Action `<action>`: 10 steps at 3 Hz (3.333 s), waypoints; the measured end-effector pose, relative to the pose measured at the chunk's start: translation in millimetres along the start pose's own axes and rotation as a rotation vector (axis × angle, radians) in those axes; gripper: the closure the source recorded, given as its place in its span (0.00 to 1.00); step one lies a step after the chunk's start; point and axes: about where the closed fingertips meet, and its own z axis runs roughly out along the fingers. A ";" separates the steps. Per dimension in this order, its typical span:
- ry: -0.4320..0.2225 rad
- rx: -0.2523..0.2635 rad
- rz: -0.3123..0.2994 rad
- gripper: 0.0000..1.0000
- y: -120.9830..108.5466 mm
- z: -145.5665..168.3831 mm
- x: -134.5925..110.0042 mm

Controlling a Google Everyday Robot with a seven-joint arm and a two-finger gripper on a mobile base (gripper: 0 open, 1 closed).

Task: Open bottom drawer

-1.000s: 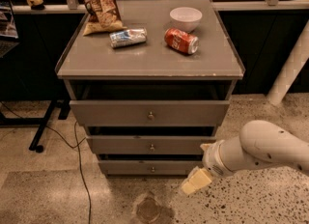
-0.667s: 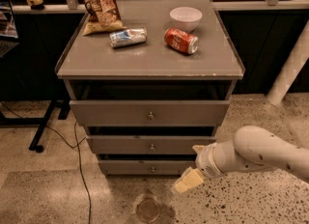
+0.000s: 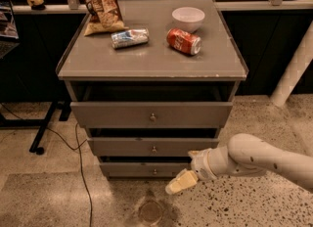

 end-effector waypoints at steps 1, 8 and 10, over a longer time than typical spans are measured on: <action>-0.003 -0.010 0.051 0.00 -8.1 18.7 6.9; -0.168 0.119 0.235 1.00 -24.0 44.0 37.8; -0.298 0.195 0.436 1.00 -85.7 103.8 79.2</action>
Offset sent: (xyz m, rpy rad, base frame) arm 0.0056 0.0038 -0.0169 0.0160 0.0312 -0.0262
